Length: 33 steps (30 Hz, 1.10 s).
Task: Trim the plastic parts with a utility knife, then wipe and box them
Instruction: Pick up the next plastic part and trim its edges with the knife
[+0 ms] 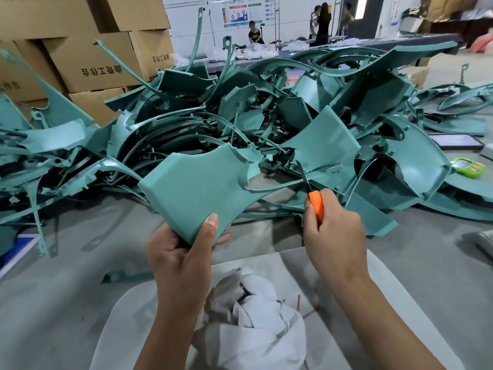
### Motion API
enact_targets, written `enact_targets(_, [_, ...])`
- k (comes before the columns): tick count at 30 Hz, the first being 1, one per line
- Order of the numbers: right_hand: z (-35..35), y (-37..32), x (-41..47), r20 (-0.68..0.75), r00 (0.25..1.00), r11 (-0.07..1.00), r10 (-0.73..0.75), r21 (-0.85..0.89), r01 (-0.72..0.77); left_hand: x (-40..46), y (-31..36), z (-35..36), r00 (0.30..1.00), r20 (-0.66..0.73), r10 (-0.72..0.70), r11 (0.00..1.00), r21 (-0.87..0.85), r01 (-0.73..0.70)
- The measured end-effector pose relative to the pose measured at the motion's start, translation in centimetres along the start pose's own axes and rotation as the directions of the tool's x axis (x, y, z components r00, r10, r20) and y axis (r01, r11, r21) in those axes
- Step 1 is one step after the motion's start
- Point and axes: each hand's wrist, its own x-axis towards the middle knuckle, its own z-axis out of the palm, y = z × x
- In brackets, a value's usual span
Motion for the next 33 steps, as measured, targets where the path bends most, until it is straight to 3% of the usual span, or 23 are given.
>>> enact_targets(5, [-0.7, 1.2, 0.9, -0.029, 0.993, 0.988, 0.111, -0.102, -0.114, 0.2, -0.5, -0.6, 0.989, 0.008, 0.146, 0.972, 0.183, -0.145])
enact_targets(10, [-0.7, 1.3, 0.7, -0.076, 0.993, 0.994, 0.093, -0.047, -0.097, 0.8, -1.8, -1.8, 0.969, 0.031, 0.244, 0.892, 0.386, -0.237])
enact_targets(14, [-0.6, 1.5, 0.8, -0.102, 0.989, 0.994, 0.11, 0.012, -0.109, 0.8, -2.0, -1.7, 0.975, -0.002, 0.223, 0.914, 0.348, -0.208])
enact_targets(22, [-0.1, 2.2, 0.9, -0.01, 0.986, 0.985, 0.164, 0.05, -0.164, 1.0, -2.1, -2.0, 0.974, -0.021, 0.225, 0.923, 0.325, -0.206])
enact_targets(26, [-0.1, 1.3, 0.8, 0.118, 0.992, 0.966, 0.038, 0.249, -0.066, 0.7, -1.6, -1.3, 0.988, -0.055, 0.147, 0.963, 0.237, -0.13])
enact_targets(29, [0.1, -0.5, -0.2, 0.295, 0.955, 0.86, -0.005, 0.489, -0.147, 0.4, -1.5, -0.5, 0.997, -0.028, 0.071, 0.969, 0.24, -0.063])
enact_targets(33, [0.7, -2.8, -2.2, 0.568, 0.823, 0.44, 0.015, 0.735, -0.516, -0.5, -1.5, 0.9, 0.998, 0.052, -0.024, 0.943, 0.333, 0.005])
